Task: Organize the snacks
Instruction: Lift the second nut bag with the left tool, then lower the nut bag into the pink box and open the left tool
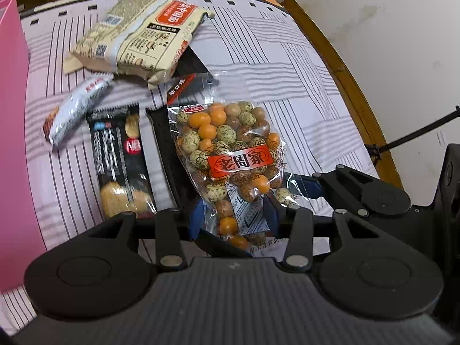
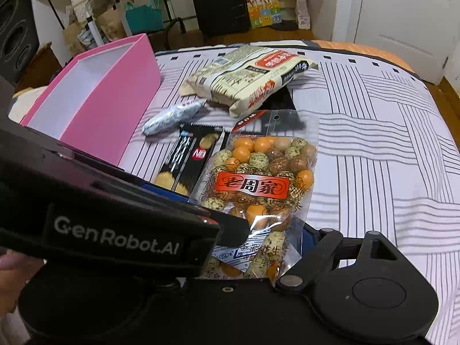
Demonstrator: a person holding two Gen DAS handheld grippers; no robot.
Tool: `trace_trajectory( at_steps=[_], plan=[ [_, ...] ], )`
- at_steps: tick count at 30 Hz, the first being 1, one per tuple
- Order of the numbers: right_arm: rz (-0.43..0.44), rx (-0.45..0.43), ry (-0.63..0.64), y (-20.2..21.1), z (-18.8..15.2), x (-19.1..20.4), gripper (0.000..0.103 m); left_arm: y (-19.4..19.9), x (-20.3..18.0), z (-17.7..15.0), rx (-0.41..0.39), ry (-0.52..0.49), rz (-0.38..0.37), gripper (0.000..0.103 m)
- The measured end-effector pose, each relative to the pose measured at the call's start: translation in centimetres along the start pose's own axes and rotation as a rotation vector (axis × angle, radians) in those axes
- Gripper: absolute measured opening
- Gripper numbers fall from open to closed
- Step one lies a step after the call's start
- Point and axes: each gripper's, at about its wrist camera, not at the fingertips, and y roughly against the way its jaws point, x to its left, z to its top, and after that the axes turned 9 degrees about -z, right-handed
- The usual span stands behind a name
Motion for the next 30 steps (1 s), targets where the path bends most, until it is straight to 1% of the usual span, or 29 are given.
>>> trace_trajectory(
  at_steps=[4,7,10,21,25,30],
  plan=[
    [0.001,0.010,0.014,1.4,-0.6,0.3,0.089,1.0,-0.6,-1.4,-0.006,0.023,-0.012,0.042],
    [0.005,-0.008,0.027,2.8,-0.8,0.5,0.089,2.0,-1.3,-2.1,-0.009,0.027,-0.011,0.042],
    [0.012,-0.040,0.049,4.3,-0.9,0.9,0.089,3.5,-2.3,-2.8,-0.034,0.020,-0.001,0.042],
    [0.056,-0.166,0.169,8.6,0.3,3.9,0.089,10.1,-4.5,-4.7,-0.156,0.006,0.062,0.042],
    [0.089,-0.211,0.225,9.6,1.5,5.8,0.089,12.5,-4.5,-5.3,-0.219,0.020,0.090,0.042],
    [0.158,-0.259,0.316,10.1,3.3,8.8,0.089,16.0,-3.4,-5.8,-0.292,0.055,0.141,0.042]
  ],
)
